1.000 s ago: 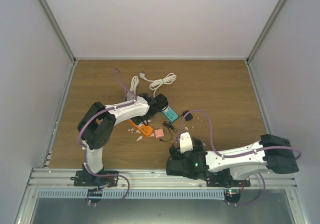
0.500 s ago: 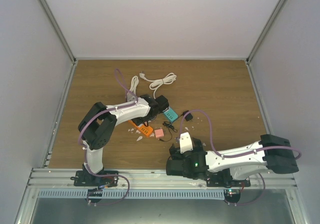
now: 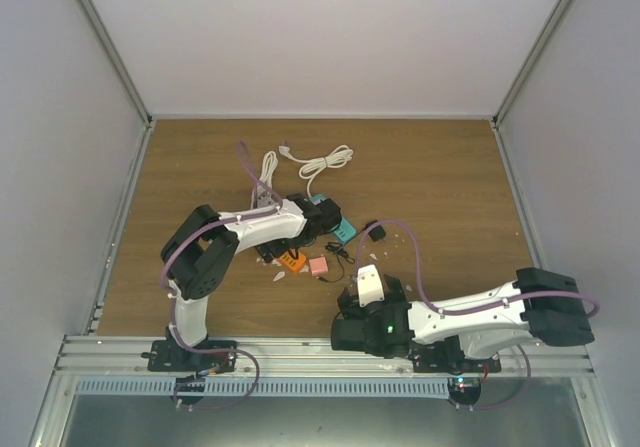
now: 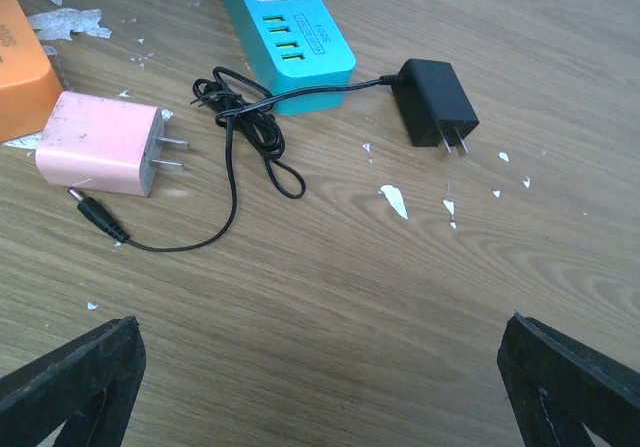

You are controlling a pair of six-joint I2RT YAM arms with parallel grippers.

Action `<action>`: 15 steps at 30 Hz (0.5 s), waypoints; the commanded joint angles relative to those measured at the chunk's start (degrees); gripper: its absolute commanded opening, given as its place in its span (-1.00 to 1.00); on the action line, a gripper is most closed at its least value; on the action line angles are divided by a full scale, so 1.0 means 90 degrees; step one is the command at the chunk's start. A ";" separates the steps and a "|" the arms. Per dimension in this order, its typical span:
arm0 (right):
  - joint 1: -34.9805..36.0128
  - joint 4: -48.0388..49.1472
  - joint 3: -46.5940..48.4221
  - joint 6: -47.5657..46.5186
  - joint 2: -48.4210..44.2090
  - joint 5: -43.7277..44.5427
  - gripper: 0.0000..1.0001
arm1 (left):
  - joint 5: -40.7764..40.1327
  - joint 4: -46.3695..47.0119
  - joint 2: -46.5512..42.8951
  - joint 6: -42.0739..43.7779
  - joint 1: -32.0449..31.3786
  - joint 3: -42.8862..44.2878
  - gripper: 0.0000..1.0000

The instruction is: Insert the plug

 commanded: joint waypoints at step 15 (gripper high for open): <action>-0.0550 0.1104 -0.0258 -0.1059 -0.0161 -0.0495 0.99 | -0.0441 0.2083 -0.2481 0.4115 -0.0300 -0.0721 0.98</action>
